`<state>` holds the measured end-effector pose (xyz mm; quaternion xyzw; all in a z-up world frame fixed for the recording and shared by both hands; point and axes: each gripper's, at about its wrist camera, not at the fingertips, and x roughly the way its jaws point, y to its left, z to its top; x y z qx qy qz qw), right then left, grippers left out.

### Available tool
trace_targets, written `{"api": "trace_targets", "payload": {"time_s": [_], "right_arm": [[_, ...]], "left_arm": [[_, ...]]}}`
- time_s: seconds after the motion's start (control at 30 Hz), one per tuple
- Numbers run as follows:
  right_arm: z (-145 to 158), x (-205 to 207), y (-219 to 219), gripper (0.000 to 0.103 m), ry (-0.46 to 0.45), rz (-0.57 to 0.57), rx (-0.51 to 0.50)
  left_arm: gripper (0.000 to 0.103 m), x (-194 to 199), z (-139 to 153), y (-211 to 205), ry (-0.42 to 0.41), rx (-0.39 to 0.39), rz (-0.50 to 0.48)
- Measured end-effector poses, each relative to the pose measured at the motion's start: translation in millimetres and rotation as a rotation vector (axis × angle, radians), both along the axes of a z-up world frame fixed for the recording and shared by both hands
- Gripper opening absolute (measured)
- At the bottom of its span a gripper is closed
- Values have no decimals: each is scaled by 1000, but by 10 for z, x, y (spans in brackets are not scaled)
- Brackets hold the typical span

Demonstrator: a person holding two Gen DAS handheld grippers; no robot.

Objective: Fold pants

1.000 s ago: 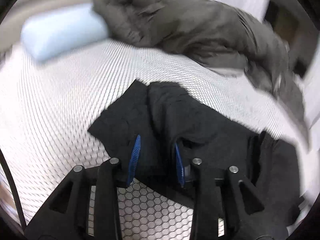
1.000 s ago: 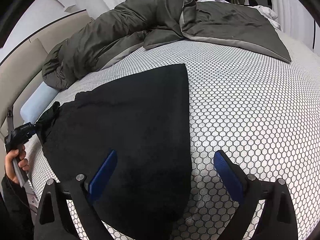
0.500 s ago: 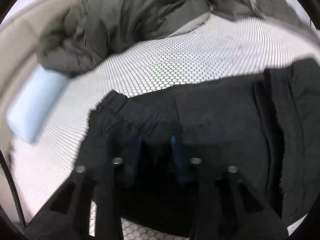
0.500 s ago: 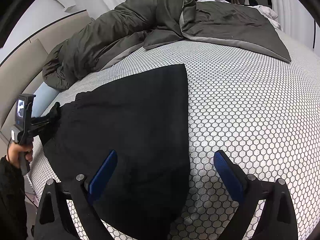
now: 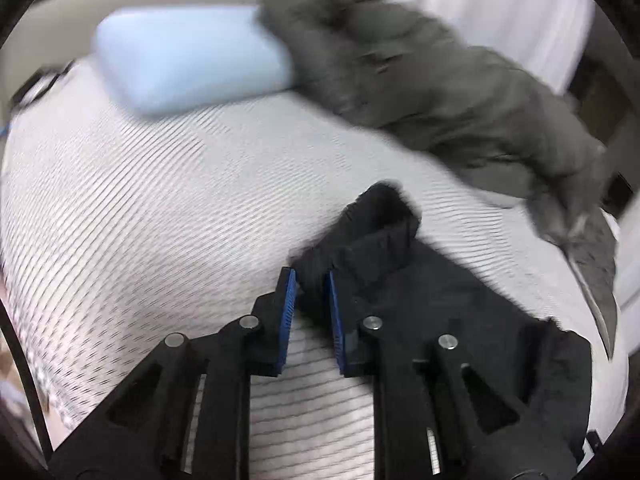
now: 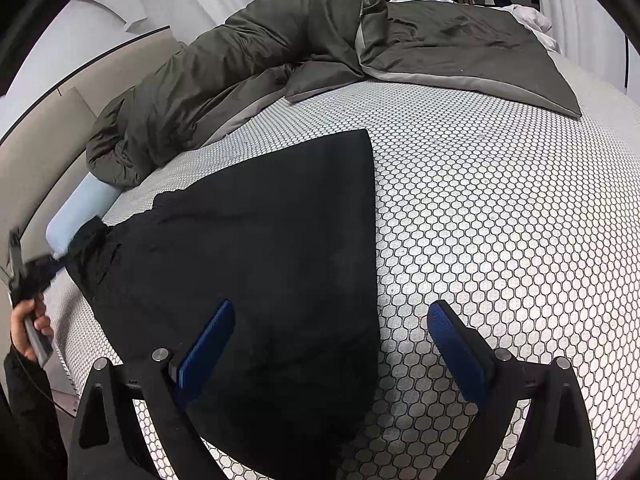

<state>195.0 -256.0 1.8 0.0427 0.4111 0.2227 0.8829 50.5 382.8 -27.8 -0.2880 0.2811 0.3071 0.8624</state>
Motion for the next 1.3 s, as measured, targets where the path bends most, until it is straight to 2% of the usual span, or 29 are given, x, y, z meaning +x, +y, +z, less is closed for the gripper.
{"api": "trace_targets", "payload": {"time_s": [0.07,0.13,0.2,0.23,0.3,0.33,0.37,0.53,0.6,0.67,0.73,0.83,0.93,1.03,1.13,1.23,1.3], "right_arm": [[6,-1,28,98,-1,5,-1],[8,-7,46,98,-2,8,-5],[7,-11,57,98,-1,9,-8],[6,-12,70,98,-1,10,-12],[3,-11,88,98,-2,12,-15],[0,-9,97,98,-1,13,-18],[-5,-8,104,98,-1,14,-20],[-23,-10,112,98,6,27,-9],[-34,-16,104,98,7,27,-19],[-43,-22,81,98,9,26,-19],[-50,-30,48,98,9,20,-16],[-43,-44,7,98,10,6,-6],[-4,-74,-38,98,2,1,12],[34,-117,-90,98,-9,-3,28],[44,-152,-163,98,-12,-15,38],[31,-174,-251,98,-9,-27,40],[19,-185,-320,98,-7,-38,38]], "left_arm": [[13,-182,-123,102,27,-35,59],[15,-325,-168,105,-3,-75,66],[23,-357,-228,52,-40,-131,14],[31,-338,-259,15,-64,-176,-29],[41,-197,-381,-20,-114,-320,-142],[47,-123,-431,-25,-113,-352,-160],[47,-42,-486,-22,-109,-380,-150],[47,243,-579,185,-195,-407,-52],[37,389,-593,311,-223,-418,-30],[27,481,-602,344,-216,-428,-20],[22,539,-508,281,-182,-394,-2],[19,569,-228,129,-167,-276,-13],[17,542,281,-264,-206,-152,-86],[16,567,825,-889,-249,-32,-230],[16,612,1146,-1564,-278,35,-384],[16,777,1270,-2355,-290,10,-583],[17,923,1191,-2911,-274,-32,-705]]}}
